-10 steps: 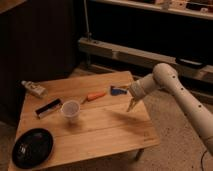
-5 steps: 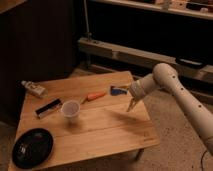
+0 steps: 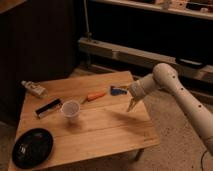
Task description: Place the pepper in the ceramic bowl
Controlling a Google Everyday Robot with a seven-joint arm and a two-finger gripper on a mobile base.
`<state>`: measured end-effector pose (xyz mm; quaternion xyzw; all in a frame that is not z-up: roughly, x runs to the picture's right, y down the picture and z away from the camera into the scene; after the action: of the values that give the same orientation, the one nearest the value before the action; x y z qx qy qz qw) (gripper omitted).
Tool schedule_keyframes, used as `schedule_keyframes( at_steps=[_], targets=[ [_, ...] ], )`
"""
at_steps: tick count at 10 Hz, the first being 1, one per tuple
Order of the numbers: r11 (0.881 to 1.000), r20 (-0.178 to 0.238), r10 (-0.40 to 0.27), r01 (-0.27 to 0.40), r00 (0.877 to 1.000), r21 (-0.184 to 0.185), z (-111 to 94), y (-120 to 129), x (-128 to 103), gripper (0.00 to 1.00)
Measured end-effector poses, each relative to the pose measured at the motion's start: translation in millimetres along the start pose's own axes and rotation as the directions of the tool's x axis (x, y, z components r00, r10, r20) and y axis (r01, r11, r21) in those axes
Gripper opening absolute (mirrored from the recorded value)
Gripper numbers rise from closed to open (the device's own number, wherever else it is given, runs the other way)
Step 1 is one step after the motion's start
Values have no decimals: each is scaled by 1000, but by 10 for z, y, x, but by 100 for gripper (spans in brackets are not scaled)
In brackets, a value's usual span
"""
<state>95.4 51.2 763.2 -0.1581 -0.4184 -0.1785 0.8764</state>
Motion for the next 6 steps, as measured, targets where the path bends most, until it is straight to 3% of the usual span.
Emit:
schedule_keyframes(
  at_steps=[2, 4, 6],
  targets=[
    [1000, -21, 13, -13, 1000, -14, -9, -17, 29, 80],
    [998, -103, 28, -34, 994, -60, -4, -216, 125, 80],
    [995, -186, 27, -45, 982, -94, -17, -656, 291, 80]
  ],
)
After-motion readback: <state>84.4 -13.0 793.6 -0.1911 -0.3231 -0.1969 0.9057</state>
